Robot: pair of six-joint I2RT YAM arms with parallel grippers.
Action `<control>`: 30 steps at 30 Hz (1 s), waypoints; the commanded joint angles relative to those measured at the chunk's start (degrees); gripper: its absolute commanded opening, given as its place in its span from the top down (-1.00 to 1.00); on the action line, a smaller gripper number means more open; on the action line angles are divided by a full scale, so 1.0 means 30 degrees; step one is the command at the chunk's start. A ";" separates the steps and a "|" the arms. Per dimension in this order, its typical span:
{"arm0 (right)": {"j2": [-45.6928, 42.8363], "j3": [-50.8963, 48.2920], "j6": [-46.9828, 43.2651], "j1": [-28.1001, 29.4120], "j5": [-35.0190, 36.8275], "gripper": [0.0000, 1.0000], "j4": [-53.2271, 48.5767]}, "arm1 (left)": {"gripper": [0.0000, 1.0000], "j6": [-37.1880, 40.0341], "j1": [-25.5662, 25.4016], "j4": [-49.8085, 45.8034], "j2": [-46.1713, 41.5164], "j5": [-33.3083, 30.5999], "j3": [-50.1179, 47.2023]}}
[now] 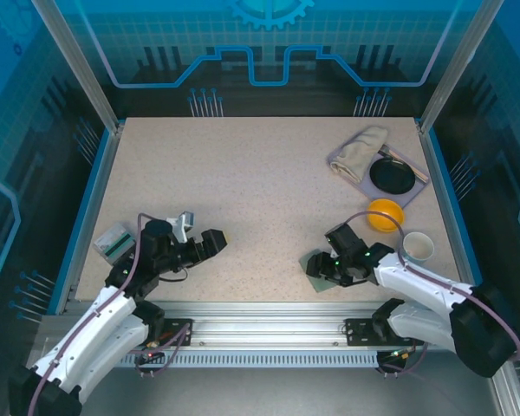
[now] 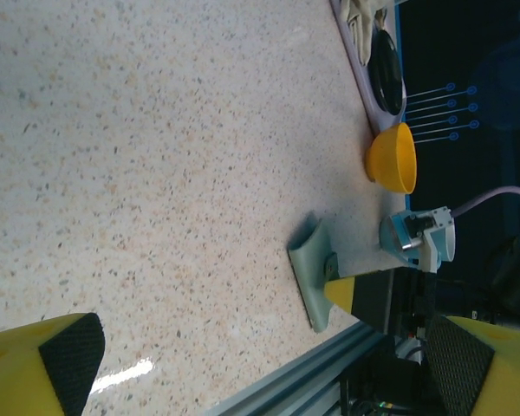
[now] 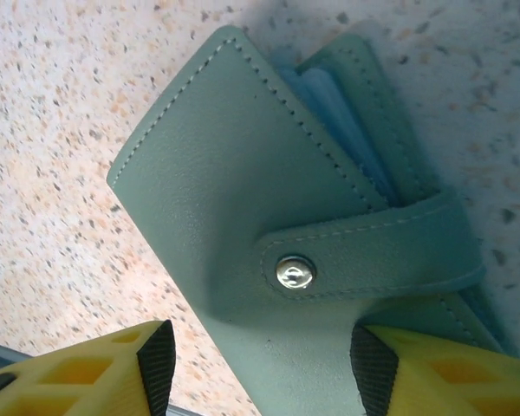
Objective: Put the credit cards into the card holder
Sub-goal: Move the card holder to the bottom-center of the table.
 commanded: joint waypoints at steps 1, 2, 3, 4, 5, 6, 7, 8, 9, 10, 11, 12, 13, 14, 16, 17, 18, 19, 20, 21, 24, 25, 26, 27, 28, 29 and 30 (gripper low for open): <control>0.1736 -0.0338 0.2845 0.1514 0.0399 -0.18 0.2888 | -0.98 -0.0885 -0.0129 -0.1439 -0.0449 0.0897 -0.0046; 0.2245 -0.0058 0.3338 0.1871 0.0474 -0.18 0.3231 | -0.98 -0.1146 -0.0129 -0.1503 -0.0561 0.1017 -0.0112; 0.2692 0.0170 0.3633 0.2144 0.0383 -0.18 0.3618 | -0.98 -0.1348 -0.0156 -0.1521 -0.0648 0.1131 -0.0182; 0.3252 0.0549 0.4123 0.2401 0.0305 -0.18 0.3796 | -0.97 -0.1498 -0.0158 -0.1672 -0.0774 0.1159 -0.0245; 0.3764 0.0927 0.4638 0.2649 0.0300 -0.16 0.3732 | -0.97 -0.1557 -0.0158 -0.1892 -0.0865 0.1107 -0.0237; 0.4332 0.1259 0.4828 0.3033 0.0089 -0.13 0.4186 | -0.98 -0.1601 -0.0164 -0.2129 -0.0970 0.1068 -0.0193; 0.4819 0.1628 0.4974 0.3278 -0.0210 -0.12 0.4437 | -0.98 -0.1767 -0.0202 -0.2320 -0.1095 0.1049 -0.0216; 0.5035 0.1964 0.5286 0.3535 -0.0261 -0.14 0.4420 | -0.97 -0.1904 -0.0209 -0.2297 -0.1236 0.1029 -0.0300; 0.5115 0.2209 0.5564 0.3816 -0.0319 -0.14 0.4626 | -0.97 -0.2126 -0.0240 -0.2086 -0.1373 0.1095 -0.0428; 0.5071 0.2469 0.5474 0.3897 -0.0780 -0.14 0.4999 | -0.97 -0.2425 -0.0264 -0.1780 -0.1473 0.1179 -0.0623; 0.5005 0.2917 0.5014 0.3912 -0.1308 -0.17 0.4963 | -0.97 -0.2708 -0.0275 -0.1541 -0.1489 0.1268 -0.0819; 0.4844 0.3819 0.4202 0.3903 -0.1493 -0.19 0.3866 | -0.97 -0.2976 -0.0352 -0.1172 -0.1473 0.1376 -0.1011; 0.4630 0.4875 0.3037 0.3892 -0.1221 -0.21 0.2220 | -0.96 -0.3198 -0.0462 -0.0917 -0.1473 0.1377 -0.1168; 0.4471 0.5774 0.1991 0.3870 -0.0725 -0.21 0.0880 | -0.94 -0.3389 -0.0605 -0.0740 -0.1462 0.1340 -0.1283; 0.4131 0.7010 -0.0170 0.3394 0.0169 -0.18 -0.1185 | -0.89 -0.3818 -0.0978 -0.0053 -0.1432 0.1083 -0.1544; 0.4093 0.7073 -0.0864 0.2960 0.0081 -0.16 -0.1500 | -0.88 -0.4011 -0.1152 0.0391 -0.1356 0.1017 -0.1687; 0.4086 0.7016 -0.1528 0.2349 -0.0307 -0.13 -0.1699 | -0.87 -0.4260 -0.1329 0.0954 -0.1201 0.0908 -0.1819; 0.4144 0.6931 -0.2009 0.1723 -0.0767 -0.12 -0.1945 | -0.84 -0.4522 -0.1512 0.1488 -0.0939 0.0821 -0.1844; 0.4205 0.6814 -0.2450 0.1243 -0.1212 -0.09 -0.2031 | -0.83 -0.4663 -0.1708 0.1920 -0.0609 0.0781 -0.1844; 0.4315 0.6704 -0.3084 0.0822 -0.1690 0.00 -0.2047 | -0.81 -0.4754 -0.2008 0.2560 -0.0107 0.0726 -0.1736; 0.4503 0.6481 -0.4508 0.0328 -0.2476 0.09 -0.2326 | -0.78 -0.4829 -0.3245 0.3013 0.1910 -0.0351 -0.0850; 0.4549 0.6346 -0.4976 0.0309 -0.2995 0.10 -0.2249 | -0.74 -0.4724 -0.3877 0.3020 0.2809 -0.0813 -0.0316; 0.4583 0.6256 -0.5266 0.0321 -0.3458 0.14 -0.2203 | -0.69 -0.4652 -0.4432 0.2951 0.3533 -0.1155 0.0192; 0.4667 0.6130 -0.5465 0.0338 -0.3838 0.16 -0.2229 | -0.63 -0.4529 -0.5093 0.2791 0.4593 -0.1687 0.0806; 0.4700 0.5974 -0.5605 0.0353 -0.4000 0.22 -0.2306 | -0.61 -0.4421 -0.5715 0.2588 0.5433 -0.2225 0.1328; 0.4694 0.5795 -0.5702 0.0371 -0.3902 0.23 -0.2374 | -0.60 -0.4429 -0.6170 0.2490 0.6123 -0.2684 0.1664; 0.4641 0.5526 -0.5844 0.0404 -0.3678 0.23 -0.2398 | -0.57 -0.4613 -0.6652 0.2731 0.6926 -0.3042 0.1842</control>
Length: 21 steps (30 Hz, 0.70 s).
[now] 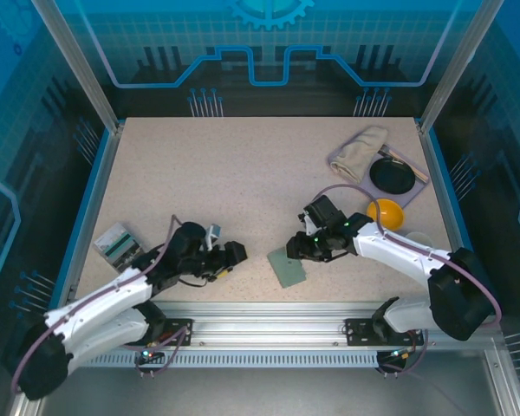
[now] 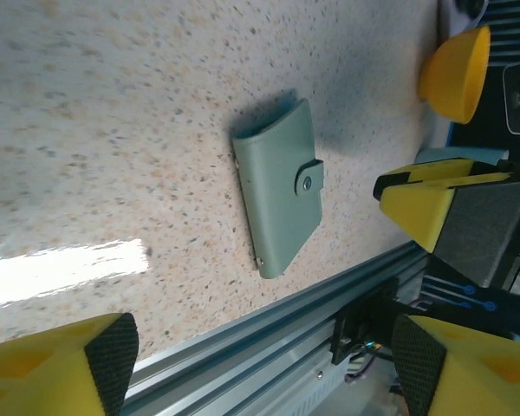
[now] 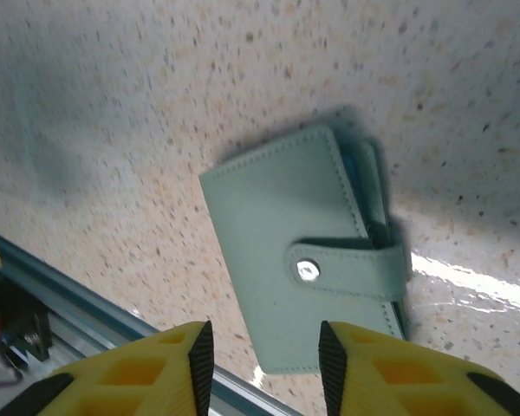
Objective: Put the credit cards into the card holder
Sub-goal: Move the card holder to the bottom-center of the table, then pick up the card holder at the bottom-center of the table.
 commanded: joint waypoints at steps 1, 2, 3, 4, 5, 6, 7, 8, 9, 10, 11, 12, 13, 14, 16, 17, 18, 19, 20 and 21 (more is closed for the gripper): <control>0.0084 -0.0939 -0.1423 0.0010 -0.0599 0.23 -0.1006 | -0.54 -0.0492 -0.1314 0.1355 0.1877 -0.1703 0.1064; 0.0023 -0.1224 -0.1431 0.0004 -0.0335 0.23 -0.1008 | -0.53 -0.0842 -0.1551 0.2474 0.2516 -0.1631 0.0856; -0.0019 -0.1588 -0.1460 0.0001 -0.0222 0.23 -0.0833 | -0.53 -0.1263 -0.1864 0.3681 0.3393 -0.1504 0.0634; 0.0003 -0.1876 -0.1433 -0.0045 -0.0275 0.23 -0.0708 | -0.50 -0.1706 -0.2179 0.4654 0.4249 -0.1484 0.0530; 0.0035 -0.2050 -0.1374 -0.0017 -0.0295 0.25 -0.0590 | -0.46 -0.1897 -0.2431 0.5226 0.5021 -0.1484 0.0618; 0.0084 -0.2254 -0.1321 -0.0026 -0.0443 0.28 -0.0322 | -0.42 -0.2040 -0.2739 0.5550 0.5772 -0.1536 0.0856; 0.0107 -0.2461 -0.1285 -0.0026 -0.0540 0.29 -0.0020 | -0.37 -0.2216 -0.3054 0.5681 0.6682 -0.1663 0.1184; 0.0132 -0.2681 -0.1216 -0.0033 -0.0534 0.29 0.0256 | -0.34 -0.2377 -0.3320 0.5780 0.7319 -0.1849 0.1453; 0.0196 -0.2879 -0.1130 -0.0028 -0.0476 0.31 0.0581 | -0.29 -0.2486 -0.3578 0.6160 0.8051 -0.1943 0.1718; 0.0340 -0.3084 -0.1080 -0.0055 -0.0470 0.33 0.0835 | -0.26 -0.2668 -0.3751 0.6562 0.8735 -0.1951 0.1903; 0.0503 -0.3169 -0.1080 -0.0041 -0.0460 0.33 0.1020 | -0.25 -0.2805 -0.3861 0.6985 0.9274 -0.1980 0.2009; 0.0677 -0.3240 -0.1057 -0.0056 -0.0483 0.35 0.1197 | -0.24 -0.3029 -0.3960 0.7535 0.9805 -0.1941 0.2070; 0.0868 -0.3194 -0.1072 -0.0100 -0.0468 0.38 0.1220 | -0.21 -0.3284 -0.3993 0.8001 1.0289 -0.1897 0.2045; 0.0985 -0.3179 -0.1128 -0.0085 -0.0503 0.40 0.1248 | -0.19 -0.3470 -0.4024 0.8553 1.0655 -0.1875 0.1984; 0.1168 -0.3089 -0.1275 -0.0085 -0.0542 0.40 0.1252 | -0.15 -0.3849 -0.4142 0.9778 1.1324 -0.2140 0.1754; 0.1156 -0.3049 -0.1312 -0.0086 -0.0513 0.40 0.1206 | -0.13 -0.3947 -0.4179 1.0213 1.1562 -0.2185 0.1670; 0.1128 -0.2924 -0.1356 -0.0085 -0.0373 0.39 0.1046 | -0.11 -0.3999 -0.4172 1.0657 1.1844 -0.2135 0.1667; 0.1041 -0.2779 -0.1414 -0.0086 -0.0255 0.37 0.0840 | -0.08 -0.4042 -0.4172 1.0901 1.2087 -0.2059 0.1718; 0.0956 -0.2637 -0.1481 -0.0099 -0.0115 0.37 0.0651 | -0.06 -0.4043 -0.4173 1.1041 1.2246 -0.2040 0.1795; 0.0840 -0.2431 -0.1561 -0.0087 0.0036 0.37 0.0316 | -0.03 -0.4059 -0.4234 1.1149 1.2392 -0.2089 0.1857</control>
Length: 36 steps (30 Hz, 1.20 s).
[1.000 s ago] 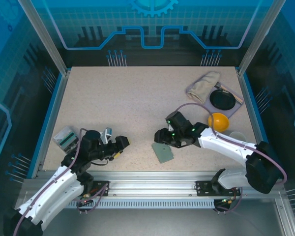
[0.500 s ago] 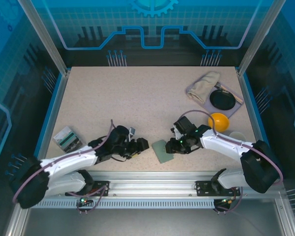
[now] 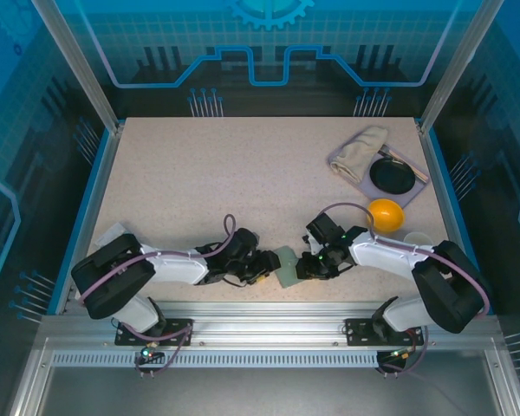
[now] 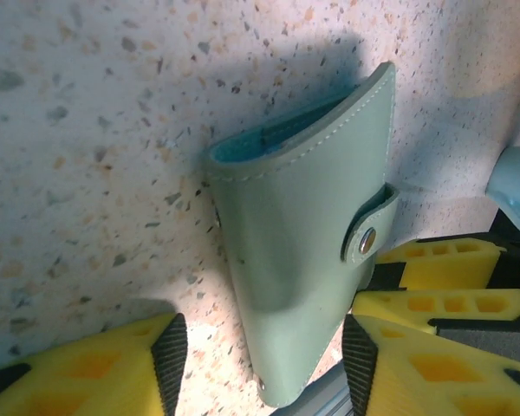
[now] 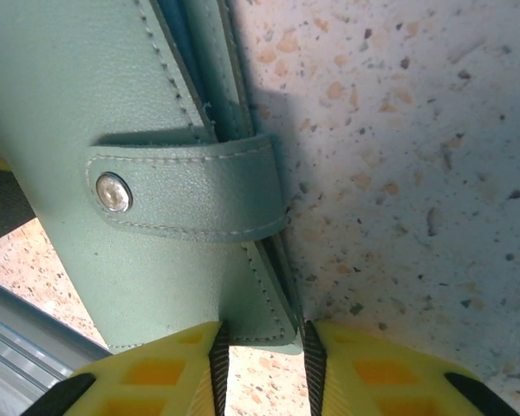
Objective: Put the credit cards into the card holder
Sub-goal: Pick up the card holder at the bottom-center of the table.
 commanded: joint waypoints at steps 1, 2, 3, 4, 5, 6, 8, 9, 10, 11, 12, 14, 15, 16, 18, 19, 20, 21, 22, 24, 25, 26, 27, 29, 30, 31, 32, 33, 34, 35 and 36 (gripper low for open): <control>-0.0295 0.0784 -0.0491 -0.0089 0.0429 0.36 -0.0774 | 0.00 -0.0473 -0.0230 0.1718 0.0508 -0.0567 0.0335; -0.0416 0.0929 -0.0532 -0.0104 0.0564 0.36 -0.0942 | 0.02 -0.0559 -0.0260 0.1649 0.0504 -0.0870 0.0302; -0.0545 0.1112 -0.0522 -0.0120 0.0718 0.36 -0.1118 | 0.03 -0.0725 -0.0290 0.1661 0.0504 -0.1225 0.0242; -0.0695 0.1173 -0.0394 -0.0186 0.0926 0.36 -0.1122 | 0.05 -0.0847 -0.0261 0.1789 0.0512 -0.1495 0.0169; -0.0883 0.1172 -0.0364 -0.0223 0.0887 0.36 -0.0879 | 0.06 -0.0891 -0.0261 0.1960 0.0548 -0.1631 0.0152; -0.1020 0.1169 -0.0263 -0.0323 0.0749 0.36 -0.0621 | 0.08 -0.0961 -0.0261 0.2083 0.0606 -0.1725 0.0166; -0.1171 0.1248 -0.0074 -0.0436 0.0369 0.39 -0.0268 | 0.09 -0.1082 -0.0277 0.2100 0.0796 -0.1734 0.0255; -0.1163 0.1253 -0.0046 -0.0453 0.0282 0.40 -0.0107 | 0.11 -0.1146 -0.0275 0.2189 0.0896 -0.1717 0.0270; -0.1032 0.1331 -0.0063 -0.0458 0.0274 0.43 -0.0011 | 0.11 -0.1226 -0.0262 0.2329 0.1027 -0.1677 0.0269; -0.0850 0.1408 -0.0068 -0.0494 0.0290 0.47 -0.0055 | 0.12 -0.1270 -0.0262 0.2440 0.1128 -0.1624 0.0242; -0.0546 0.1465 -0.0067 -0.0546 0.0303 0.51 -0.0144 | 0.12 -0.1343 -0.0280 0.2547 0.1271 -0.1586 0.0249; -0.0161 0.1305 -0.0089 -0.0553 0.0248 0.52 0.0014 | 0.12 -0.1439 -0.0270 0.2685 0.1454 -0.1529 0.0268; 0.0005 0.1140 -0.0011 -0.0568 0.0239 0.55 0.0128 | 0.12 -0.1476 -0.0262 0.2744 0.1554 -0.1485 0.0269; 0.0148 0.0985 0.0046 -0.0561 0.0189 0.57 0.0232 | 0.12 -0.1522 -0.0283 0.2901 0.1702 -0.1412 0.0269; 0.0333 0.0542 0.0190 -0.0546 -0.0018 0.58 0.0582 | 0.12 -0.1479 -0.0271 0.3420 0.1959 -0.1165 0.0270; 0.0386 0.0352 0.0239 -0.0547 -0.0060 0.59 0.0743 | 0.14 -0.1479 -0.0282 0.3739 0.2096 -0.0994 0.0248; 0.0452 0.0221 0.0244 -0.0557 -0.0112 0.60 0.0778 | 0.15 -0.1506 -0.0276 0.4061 0.2212 -0.0908 0.0237; 0.0485 0.0108 0.0240 -0.0547 -0.0046 0.61 0.0757 | 0.19 -0.1535 -0.0269 0.4552 0.2304 -0.0835 0.0161; 0.0534 0.0006 0.0255 -0.0547 0.0060 0.61 0.0756 | 0.21 -0.1553 -0.0290 0.5042 0.2369 -0.0703 0.0123; 0.0545 -0.0060 0.0259 -0.0590 0.0131 0.60 0.0727 | 0.30 -0.1427 -0.0274 0.5497 0.2387 -0.0591 0.0174; 0.0519 -0.0073 0.0284 -0.0590 0.0188 0.61 0.0676 | 0.36 -0.1309 -0.0286 0.5586 0.2318 -0.0490 0.0247; 0.0493 -0.0057 0.0310 -0.0607 0.0222 0.61 0.0654 | 0.38 -0.1186 -0.0297 0.5587 0.2278 -0.0447 0.0293; 0.0434 -0.0044 0.0314 -0.0641 0.0273 0.60 0.0598 | 0.43 -0.1066 -0.0289 0.5587 0.2184 -0.0401 0.0342; 0.0303 0.0050 0.0394 -0.0634 0.0431 0.60 0.0460 | 0.51 -0.0786 -0.0261 0.5505 0.2022 -0.0300 0.0415; 0.0210 0.0100 0.0402 -0.0623 0.0566 0.60 0.0356 | 0.53 -0.0699 -0.0273 0.5426 0.1894 -0.0330 0.0445; 0.0111 0.0157 0.0431 -0.0655 0.0705 0.59 0.0267 | 0.53 -0.0644 -0.0289 0.5332 0.1793 -0.0386 0.0417; -0.0025 0.0190 0.0416 -0.0663 0.0781 0.59 0.0188 | 0.54 -0.0550 -0.0286 0.5338 0.1676 -0.0387 0.0394; -0.0167 0.0284 0.0376 -0.0698 0.0960 0.58 0.0023 | 0.55 -0.0411 -0.0290 0.5309 0.1515 -0.0400 0.0365; -0.0353 0.0413 0.0345 -0.0720 0.1249 0.57 -0.0231 | 0.56 -0.0262 -0.0290 0.5270 0.1357 -0.0394 0.0343; -0.0517 0.0543 0.0292 -0.0765 0.1512 0.56 -0.0436 | 0.58 -0.0170 -0.0301 0.5186 0.1235 -0.0390 0.0328; -0.0805 0.0693 0.0182 -0.0780 0.1806 0.53 -0.0631 | 0.58 0.0044 -0.0290 0.5026 0.1103 -0.0436 0.0359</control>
